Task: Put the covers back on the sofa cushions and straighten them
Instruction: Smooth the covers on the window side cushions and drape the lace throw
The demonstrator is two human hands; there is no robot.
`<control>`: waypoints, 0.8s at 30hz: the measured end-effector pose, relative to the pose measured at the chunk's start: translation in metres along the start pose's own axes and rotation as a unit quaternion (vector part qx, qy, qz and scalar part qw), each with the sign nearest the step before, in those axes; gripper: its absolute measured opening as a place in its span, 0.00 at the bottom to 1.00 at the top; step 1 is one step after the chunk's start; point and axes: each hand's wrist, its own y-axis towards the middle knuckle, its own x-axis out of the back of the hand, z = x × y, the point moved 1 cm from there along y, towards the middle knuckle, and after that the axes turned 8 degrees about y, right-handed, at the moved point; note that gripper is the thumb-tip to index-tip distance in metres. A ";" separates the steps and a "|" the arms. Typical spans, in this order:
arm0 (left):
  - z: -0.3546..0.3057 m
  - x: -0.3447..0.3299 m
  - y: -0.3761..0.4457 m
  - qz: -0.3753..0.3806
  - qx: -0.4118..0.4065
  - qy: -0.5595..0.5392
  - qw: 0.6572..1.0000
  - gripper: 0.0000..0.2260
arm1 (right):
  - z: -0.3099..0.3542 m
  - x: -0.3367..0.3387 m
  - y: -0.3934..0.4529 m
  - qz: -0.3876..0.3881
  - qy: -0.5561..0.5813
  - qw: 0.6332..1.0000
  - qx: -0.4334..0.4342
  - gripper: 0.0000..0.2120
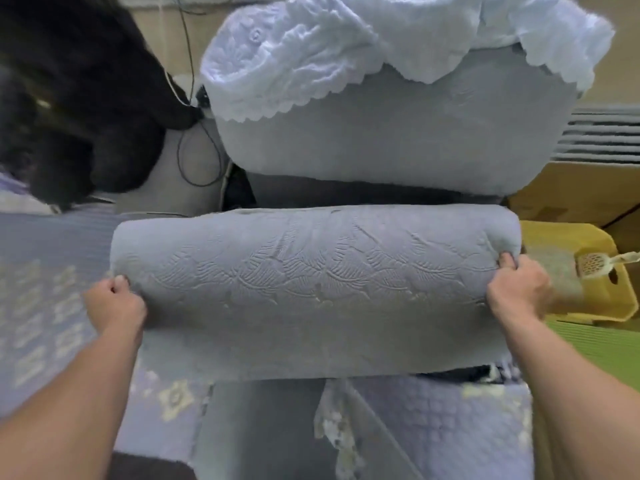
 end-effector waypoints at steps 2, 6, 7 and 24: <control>0.035 0.044 -0.005 -0.002 0.014 0.038 0.999 0.17 | 0.006 0.006 -0.042 0.025 -0.025 0.999 0.009 0.19; 0.138 0.127 -0.001 0.000 0.067 0.061 0.996 0.16 | 0.021 -0.008 -0.148 0.101 -0.060 0.993 0.019 0.19; 0.153 0.128 0.002 0.007 0.068 0.074 0.995 0.16 | 0.023 -0.008 -0.162 0.113 -0.068 0.991 0.010 0.19; 0.329 0.281 0.411 -0.050 0.016 0.009 0.999 0.14 | 0.310 -0.224 -0.445 0.106 0.003 0.994 0.015 0.15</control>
